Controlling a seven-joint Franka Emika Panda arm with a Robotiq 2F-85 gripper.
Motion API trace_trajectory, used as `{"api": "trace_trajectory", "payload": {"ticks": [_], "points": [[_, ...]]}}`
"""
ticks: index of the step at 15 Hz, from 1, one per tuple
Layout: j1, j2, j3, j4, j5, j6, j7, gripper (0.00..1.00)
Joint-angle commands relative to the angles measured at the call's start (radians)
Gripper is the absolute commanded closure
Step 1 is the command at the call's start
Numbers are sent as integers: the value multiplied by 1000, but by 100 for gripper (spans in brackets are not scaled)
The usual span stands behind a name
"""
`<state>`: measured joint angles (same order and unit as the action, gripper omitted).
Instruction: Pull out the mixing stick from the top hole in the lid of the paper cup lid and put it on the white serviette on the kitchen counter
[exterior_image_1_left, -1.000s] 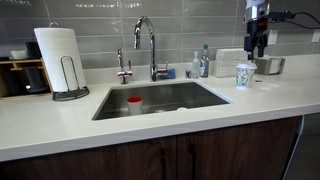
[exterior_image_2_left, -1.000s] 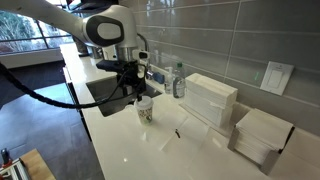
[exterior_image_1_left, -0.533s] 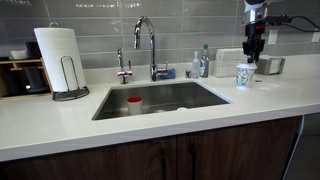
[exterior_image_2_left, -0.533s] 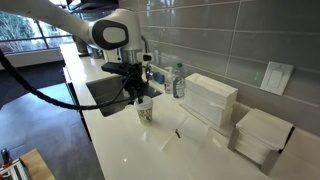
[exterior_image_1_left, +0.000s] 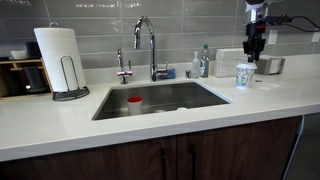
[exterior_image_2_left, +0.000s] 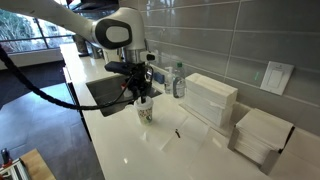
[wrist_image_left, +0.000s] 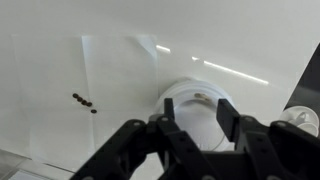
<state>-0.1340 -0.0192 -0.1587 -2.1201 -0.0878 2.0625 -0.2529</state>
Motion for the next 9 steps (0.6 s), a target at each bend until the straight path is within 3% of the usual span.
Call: {"api": "trace_trajectory", "payload": {"ticks": [1,4,5,9], "points": [[-8,24,-1,17,23,-23,-26,55],[-9,30,0,18,30,-21,-29,65],[-9,31,0,19,33,-26,-29,75],[-9,28,1,18,33,-35,-26,72]]}}
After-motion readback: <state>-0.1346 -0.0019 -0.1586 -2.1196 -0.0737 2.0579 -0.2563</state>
